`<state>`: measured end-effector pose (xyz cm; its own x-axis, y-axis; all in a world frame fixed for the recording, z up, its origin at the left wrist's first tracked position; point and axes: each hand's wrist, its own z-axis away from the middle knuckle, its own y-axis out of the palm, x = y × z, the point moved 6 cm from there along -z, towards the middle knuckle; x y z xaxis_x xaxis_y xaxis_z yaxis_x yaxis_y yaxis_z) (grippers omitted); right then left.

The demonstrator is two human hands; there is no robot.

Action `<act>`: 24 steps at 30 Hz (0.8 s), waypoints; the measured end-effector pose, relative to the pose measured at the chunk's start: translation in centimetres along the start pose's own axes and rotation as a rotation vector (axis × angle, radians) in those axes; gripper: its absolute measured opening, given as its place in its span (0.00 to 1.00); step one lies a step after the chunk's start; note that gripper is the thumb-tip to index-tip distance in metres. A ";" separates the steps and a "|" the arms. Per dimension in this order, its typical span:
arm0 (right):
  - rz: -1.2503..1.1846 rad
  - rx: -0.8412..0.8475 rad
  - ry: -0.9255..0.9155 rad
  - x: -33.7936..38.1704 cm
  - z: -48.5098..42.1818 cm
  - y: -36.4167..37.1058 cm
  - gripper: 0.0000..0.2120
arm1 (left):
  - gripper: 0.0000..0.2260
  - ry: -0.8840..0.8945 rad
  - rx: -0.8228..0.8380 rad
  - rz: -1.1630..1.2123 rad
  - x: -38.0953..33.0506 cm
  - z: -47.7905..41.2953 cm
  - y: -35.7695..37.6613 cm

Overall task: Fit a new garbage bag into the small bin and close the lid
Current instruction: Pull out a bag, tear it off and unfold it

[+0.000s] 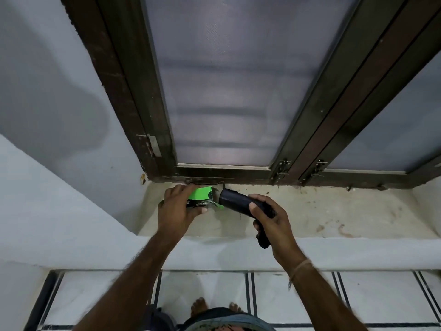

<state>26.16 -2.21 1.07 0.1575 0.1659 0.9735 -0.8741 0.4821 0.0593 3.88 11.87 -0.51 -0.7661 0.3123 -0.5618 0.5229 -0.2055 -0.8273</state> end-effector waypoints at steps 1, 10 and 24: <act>0.030 0.029 -0.024 0.3 0.2 0.1 0.10 | 0.28 -0.001 -0.006 0.016 0.1 0.0 -0.3; 0.338 0.143 -0.182 3.7 -0.1 1.7 0.11 | 0.28 0.167 -0.033 -0.012 -0.4 0.7 -3.3; 0.063 0.117 -0.008 2.0 -0.4 3.8 0.09 | 0.24 0.248 -0.006 0.207 -0.8 2.2 -2.4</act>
<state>23.33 0.33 3.13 0.0976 0.1854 0.9778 -0.9299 0.3670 0.0233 2.42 10.09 1.91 -0.5292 0.4813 -0.6988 0.6609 -0.2827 -0.6951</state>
